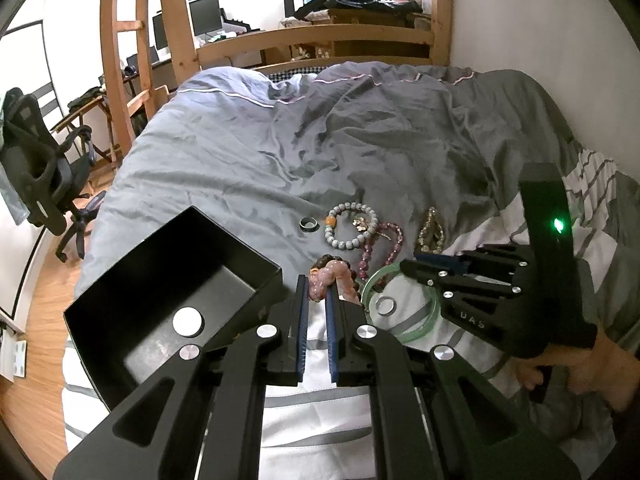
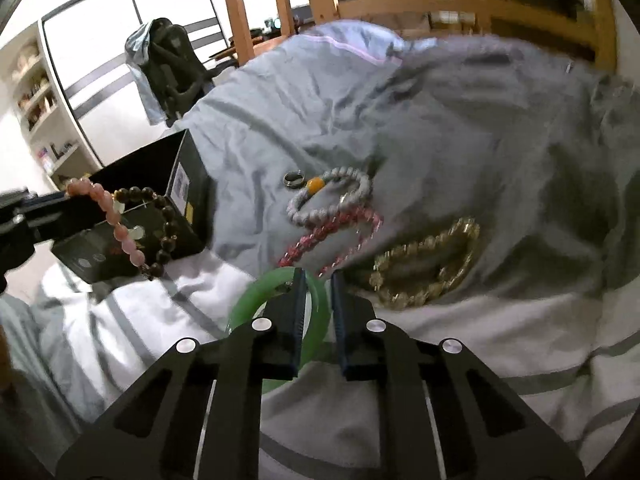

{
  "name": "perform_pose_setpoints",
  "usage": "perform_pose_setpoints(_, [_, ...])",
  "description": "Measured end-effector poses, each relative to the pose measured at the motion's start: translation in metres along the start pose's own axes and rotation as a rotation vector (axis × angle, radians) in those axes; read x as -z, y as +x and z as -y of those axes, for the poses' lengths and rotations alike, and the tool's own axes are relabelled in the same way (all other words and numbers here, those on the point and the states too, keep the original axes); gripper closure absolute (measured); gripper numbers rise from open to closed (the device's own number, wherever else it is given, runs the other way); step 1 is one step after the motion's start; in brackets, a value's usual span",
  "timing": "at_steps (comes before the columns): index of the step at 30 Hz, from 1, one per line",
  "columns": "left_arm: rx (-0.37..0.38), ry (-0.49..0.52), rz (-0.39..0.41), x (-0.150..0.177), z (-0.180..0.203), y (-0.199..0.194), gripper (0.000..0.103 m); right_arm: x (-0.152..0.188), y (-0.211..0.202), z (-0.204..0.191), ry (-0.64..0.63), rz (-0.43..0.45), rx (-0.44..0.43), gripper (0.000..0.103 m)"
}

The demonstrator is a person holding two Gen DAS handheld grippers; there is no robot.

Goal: Organize jewelry
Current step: 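Close the right tool on the green jade bangle while the left tool holds the pink bracelet, then lift the green bangle with the right tool while the left tool carries the pink bracelet over the box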

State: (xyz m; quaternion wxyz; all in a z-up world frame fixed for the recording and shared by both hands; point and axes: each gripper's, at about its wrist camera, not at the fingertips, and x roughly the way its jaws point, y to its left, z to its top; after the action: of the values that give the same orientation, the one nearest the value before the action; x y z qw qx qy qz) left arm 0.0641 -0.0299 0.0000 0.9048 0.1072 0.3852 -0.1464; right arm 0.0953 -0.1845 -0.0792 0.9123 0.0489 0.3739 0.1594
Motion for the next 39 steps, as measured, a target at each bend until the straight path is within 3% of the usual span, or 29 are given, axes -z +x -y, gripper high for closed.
perform_pose_setpoints(2, [0.002, -0.006, 0.003, 0.000, -0.001, -0.001, 0.095, -0.004, -0.009, -0.007, -0.050, 0.060, 0.054, 0.098])
perform_pose_setpoints(4, [0.001, -0.004, 0.003, 0.000, -0.001, 0.000, 0.095, -0.010, -0.022, -0.010, -0.077, 0.126, 0.087, 0.098])
perform_pose_setpoints(7, [0.000, -0.002, 0.006, -0.001, -0.001, -0.001, 0.095, -0.017, -0.034, -0.004, -0.046, 0.180, 0.061, 0.098])
perform_pose_setpoints(9, [0.001, 0.000, 0.006, -0.001, -0.001, -0.001, 0.095, -0.021, -0.033, 0.002, -0.017, 0.159, 0.012, 0.097])
perform_pose_setpoints(11, [0.001, -0.001, 0.007, -0.001, -0.001, -0.001, 0.095, -0.022, -0.020, 0.003, -0.017, 0.068, -0.010, 0.093])
perform_pose_setpoints(13, [0.001, -0.002, 0.007, -0.001, -0.001, -0.001, 0.095, -0.018, -0.003, -0.005, -0.087, -0.013, 0.042, 0.054])
perform_pose_setpoints(15, [0.003, 0.000, 0.004, -0.001, -0.001, 0.000, 0.095, -0.013, 0.012, -0.012, -0.147, -0.062, 0.062, 0.048])
perform_pose_setpoints(17, [0.004, 0.001, 0.002, -0.001, 0.000, 0.000, 0.095, -0.009, 0.030, -0.019, -0.207, -0.114, 0.106, 0.059])
perform_pose_setpoints(19, [0.003, 0.003, 0.001, -0.001, 0.001, 0.001, 0.095, -0.005, 0.042, -0.020, -0.242, -0.135, 0.151, 0.077])
perform_pose_setpoints(22, [0.001, -0.003, 0.002, -0.001, 0.001, 0.001, 0.095, -0.009, 0.035, -0.010, -0.201, -0.071, 0.147, 0.091])
perform_pose_setpoints(29, [-0.008, -0.019, 0.016, -0.003, -0.003, -0.002, 0.095, -0.036, -0.011, -0.008, -0.127, 0.150, 0.117, 0.092])
perform_pose_setpoints(39, [-0.013, -0.057, 0.066, -0.009, -0.023, -0.023, 0.095, -0.055, -0.048, -0.025, -0.105, 0.255, 0.058, 0.091])
